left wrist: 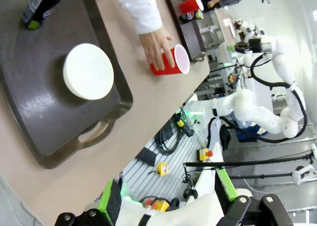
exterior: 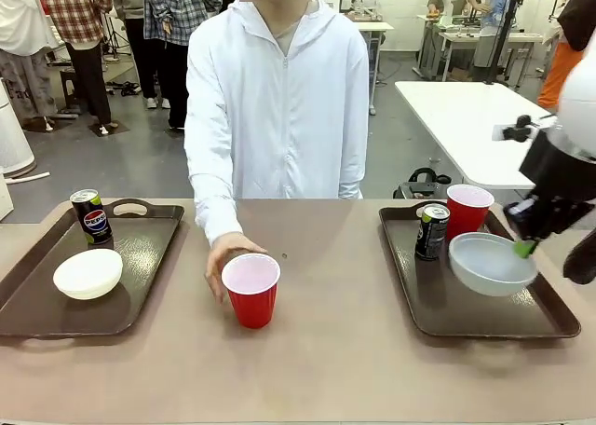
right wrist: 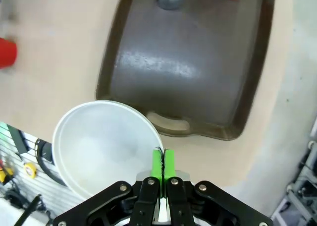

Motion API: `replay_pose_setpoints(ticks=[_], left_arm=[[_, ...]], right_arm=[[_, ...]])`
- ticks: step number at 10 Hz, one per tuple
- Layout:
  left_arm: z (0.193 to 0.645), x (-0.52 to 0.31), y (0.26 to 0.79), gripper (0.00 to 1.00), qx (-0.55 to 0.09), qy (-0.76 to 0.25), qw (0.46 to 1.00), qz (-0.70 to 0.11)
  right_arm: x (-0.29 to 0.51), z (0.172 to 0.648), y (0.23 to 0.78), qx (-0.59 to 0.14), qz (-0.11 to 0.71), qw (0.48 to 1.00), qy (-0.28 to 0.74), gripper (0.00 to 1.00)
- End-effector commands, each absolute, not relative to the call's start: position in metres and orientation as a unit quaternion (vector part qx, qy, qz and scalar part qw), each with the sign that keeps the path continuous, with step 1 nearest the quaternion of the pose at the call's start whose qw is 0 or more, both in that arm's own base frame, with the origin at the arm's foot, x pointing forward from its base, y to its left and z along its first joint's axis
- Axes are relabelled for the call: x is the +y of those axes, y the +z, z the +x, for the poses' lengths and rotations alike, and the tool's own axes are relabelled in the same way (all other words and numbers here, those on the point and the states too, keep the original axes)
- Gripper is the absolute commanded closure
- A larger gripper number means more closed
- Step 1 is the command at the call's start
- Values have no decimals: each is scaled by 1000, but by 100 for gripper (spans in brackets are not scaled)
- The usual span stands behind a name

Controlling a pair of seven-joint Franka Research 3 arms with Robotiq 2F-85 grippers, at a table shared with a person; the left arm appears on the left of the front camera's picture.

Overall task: Prepare tableware on both trays.
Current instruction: Pick up a Picnic Bowl from the table and place it on a Handle tray.

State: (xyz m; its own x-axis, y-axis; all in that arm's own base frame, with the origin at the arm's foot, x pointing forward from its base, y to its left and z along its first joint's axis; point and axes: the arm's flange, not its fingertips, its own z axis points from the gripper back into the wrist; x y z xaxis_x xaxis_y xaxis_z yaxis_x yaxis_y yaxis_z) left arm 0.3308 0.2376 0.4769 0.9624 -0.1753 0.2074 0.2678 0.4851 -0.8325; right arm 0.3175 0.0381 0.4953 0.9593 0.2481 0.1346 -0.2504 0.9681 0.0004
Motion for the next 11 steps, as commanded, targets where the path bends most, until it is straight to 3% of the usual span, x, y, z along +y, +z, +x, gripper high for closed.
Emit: replay_pose_setpoints(ticks=[1, 7, 8, 11], left_arm=[[330, 237, 479, 0, -50, -130, 860, -491], [330, 237, 479, 0, -50, -130, 860, -491], [330, 237, 479, 0, -50, -130, 860, -491], [330, 237, 479, 0, -50, -130, 860, -491]], right_arm=[[17, 323, 486, -73, 16, 989, 128, 100], [16, 322, 493, -67, 18, 990, 123, 98], [20, 335, 482, -136, -87, 982, 100, 98], [14, 368, 443, -129, -64, 983, 117, 98]])
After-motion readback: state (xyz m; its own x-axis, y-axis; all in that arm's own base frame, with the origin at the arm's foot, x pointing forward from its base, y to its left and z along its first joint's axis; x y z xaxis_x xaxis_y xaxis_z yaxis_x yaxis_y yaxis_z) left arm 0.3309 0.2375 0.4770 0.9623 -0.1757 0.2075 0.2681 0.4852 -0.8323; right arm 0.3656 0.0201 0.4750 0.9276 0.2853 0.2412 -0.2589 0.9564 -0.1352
